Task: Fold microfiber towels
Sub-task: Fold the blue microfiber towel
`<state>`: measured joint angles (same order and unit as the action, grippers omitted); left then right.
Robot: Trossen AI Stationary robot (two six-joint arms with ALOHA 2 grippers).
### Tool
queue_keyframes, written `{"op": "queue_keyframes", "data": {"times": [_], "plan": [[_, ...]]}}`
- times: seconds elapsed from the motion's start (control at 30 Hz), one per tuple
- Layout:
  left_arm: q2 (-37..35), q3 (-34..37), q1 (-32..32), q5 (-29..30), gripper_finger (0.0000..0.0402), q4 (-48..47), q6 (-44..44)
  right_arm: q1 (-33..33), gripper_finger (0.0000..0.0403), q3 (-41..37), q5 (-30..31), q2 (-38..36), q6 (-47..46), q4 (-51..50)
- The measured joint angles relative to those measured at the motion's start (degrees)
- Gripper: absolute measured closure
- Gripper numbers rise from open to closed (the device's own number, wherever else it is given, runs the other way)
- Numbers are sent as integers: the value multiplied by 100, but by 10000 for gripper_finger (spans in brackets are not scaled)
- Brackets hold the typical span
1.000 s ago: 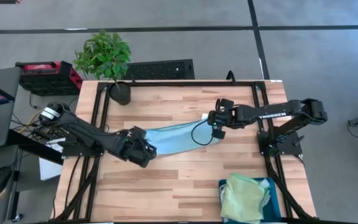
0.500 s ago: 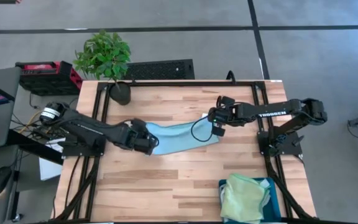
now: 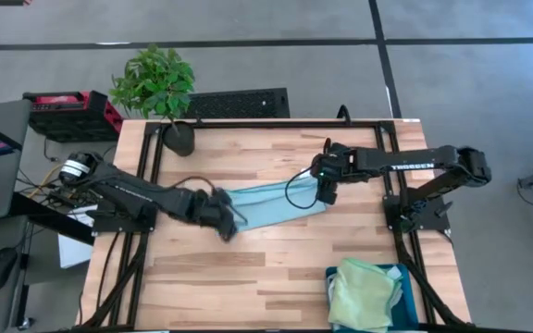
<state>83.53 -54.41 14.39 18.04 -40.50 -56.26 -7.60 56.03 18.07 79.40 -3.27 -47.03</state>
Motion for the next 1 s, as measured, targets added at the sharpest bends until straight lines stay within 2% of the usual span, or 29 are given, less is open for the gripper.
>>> {"op": "queue_keyframes", "data": {"times": [0.1, 0.23, 0.33, 0.53, 0.73, 1.0], "plan": [[0, 0, 362, -259, 261, 418, 908, 18, 206, 224, -911, -275, -138, -251], [0, 1, 700, -143, 262, 387, 1381, 172, 210, 322, -1736, -659, -146, -265], [0, 78, 784, -30, 262, 498, 1771, 379, 215, 333, -1825, -885, -170, -282], [0, 399, 767, -87, 262, 558, 1857, 907, 220, 333, -1847, -1286, -176, -266], [4, 659, 765, -104, 262, 651, 2244, 1331, 221, 333, -2142, -1621, -184, -150], [564, 796, 765, -122, 262, 1033, 2736, 1471, 221, 331, -2161, -1888, -384, 42]]}}
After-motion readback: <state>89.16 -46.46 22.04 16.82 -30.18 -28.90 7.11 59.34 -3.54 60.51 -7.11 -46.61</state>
